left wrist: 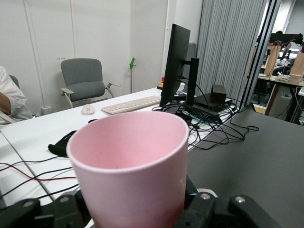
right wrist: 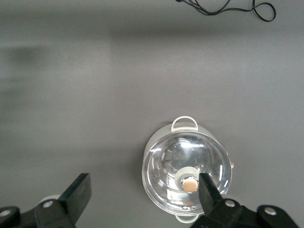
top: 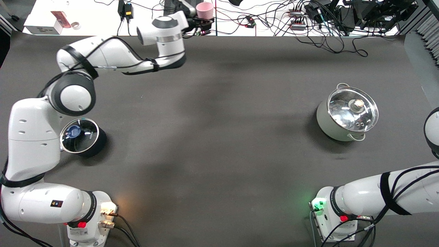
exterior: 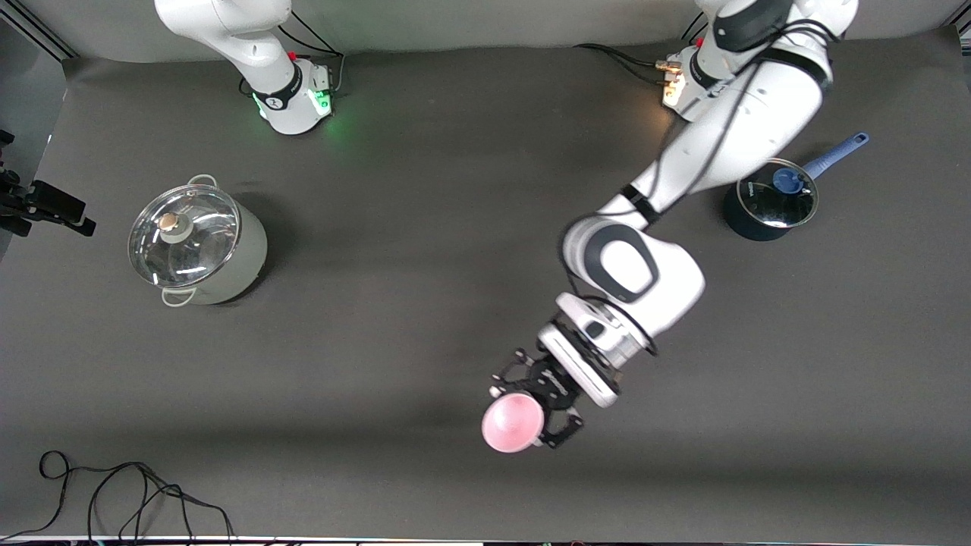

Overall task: Transfer pink cup from left to right arm
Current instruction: 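Lift the pink cup and carry it toward the table middle, then reach the right gripper across to the pink cup's side, then close the right gripper on the pink cup's rim, then open the left gripper and release the pink cup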

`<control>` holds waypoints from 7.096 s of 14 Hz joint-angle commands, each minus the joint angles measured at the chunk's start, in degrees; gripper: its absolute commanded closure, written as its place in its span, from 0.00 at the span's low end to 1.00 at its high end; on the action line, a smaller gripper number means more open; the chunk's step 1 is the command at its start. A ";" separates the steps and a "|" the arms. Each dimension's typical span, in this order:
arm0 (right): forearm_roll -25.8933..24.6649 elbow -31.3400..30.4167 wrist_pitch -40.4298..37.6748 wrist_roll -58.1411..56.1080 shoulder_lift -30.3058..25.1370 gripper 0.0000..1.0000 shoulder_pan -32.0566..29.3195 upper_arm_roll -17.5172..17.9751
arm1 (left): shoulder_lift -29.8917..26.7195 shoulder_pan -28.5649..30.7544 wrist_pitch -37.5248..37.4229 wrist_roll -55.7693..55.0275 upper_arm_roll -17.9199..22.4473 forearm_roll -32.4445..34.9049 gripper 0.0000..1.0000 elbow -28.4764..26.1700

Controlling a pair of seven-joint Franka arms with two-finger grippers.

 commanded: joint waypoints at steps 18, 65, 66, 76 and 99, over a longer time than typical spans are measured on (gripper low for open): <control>1.21 7.47 -0.43 -0.08 5.48 0.01 6.72 0.04 | -2.52 -35.30 19.10 -26.80 28.89 -0.12 1.00 8.46; 5.25 37.98 1.95 89.65 35.11 0.13 23.95 8.91 | -2.52 -36.72 19.01 -29.46 31.12 -0.12 1.00 8.38; 5.25 37.98 1.42 89.65 35.03 0.13 24.04 9.00 | -2.52 -36.72 19.10 -29.46 31.12 -0.12 1.00 8.38; 4.73 38.07 1.15 89.30 34.94 1.00 24.04 8.83 | -2.52 -36.81 19.01 -29.46 31.12 -0.12 1.00 8.38; -0.28 37.46 2.30 58.91 33.10 1.00 10.18 5.93 | -9.71 -17.41 -10.47 -31.31 31.12 10.43 0.00 -1.54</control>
